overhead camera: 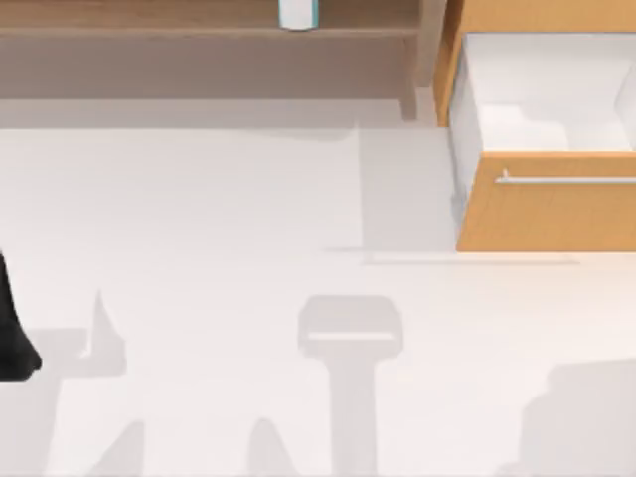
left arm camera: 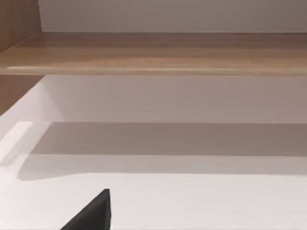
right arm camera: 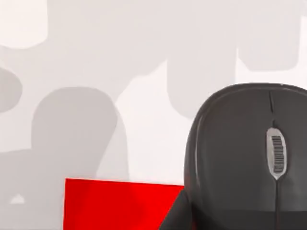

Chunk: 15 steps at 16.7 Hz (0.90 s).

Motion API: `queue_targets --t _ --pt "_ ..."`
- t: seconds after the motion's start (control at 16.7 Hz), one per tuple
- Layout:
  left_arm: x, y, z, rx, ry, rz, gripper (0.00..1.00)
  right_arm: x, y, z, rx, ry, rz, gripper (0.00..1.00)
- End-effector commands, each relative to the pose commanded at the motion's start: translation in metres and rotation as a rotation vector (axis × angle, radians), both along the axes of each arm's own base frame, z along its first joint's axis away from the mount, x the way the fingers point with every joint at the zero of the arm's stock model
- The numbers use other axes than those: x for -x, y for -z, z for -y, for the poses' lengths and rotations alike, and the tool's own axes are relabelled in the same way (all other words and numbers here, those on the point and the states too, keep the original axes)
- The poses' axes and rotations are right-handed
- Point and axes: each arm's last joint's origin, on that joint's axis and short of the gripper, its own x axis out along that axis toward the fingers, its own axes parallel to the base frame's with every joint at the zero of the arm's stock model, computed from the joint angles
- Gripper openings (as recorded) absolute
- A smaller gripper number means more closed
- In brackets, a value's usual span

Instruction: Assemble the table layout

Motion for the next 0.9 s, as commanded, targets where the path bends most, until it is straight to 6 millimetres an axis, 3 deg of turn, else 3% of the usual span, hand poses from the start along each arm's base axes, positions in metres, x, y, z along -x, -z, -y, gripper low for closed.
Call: queue_targets --t 0.24,0.42,0.9 --pt "0.000 0.000 0.000 0.000 0.000 0.000 1.00 0.042 0.035 -0.002 -0.032 0.039 -0.084 0.00" --pt "0.000 0.000 0.000 0.000 0.000 0.000 1.00 0.063 0.054 -0.006 -0.052 0.056 -0.130 0.00" --pt "0.000 0.000 0.000 0.000 0.000 0.000 1.00 0.070 0.061 -0.008 -0.063 0.061 -0.151 0.00"
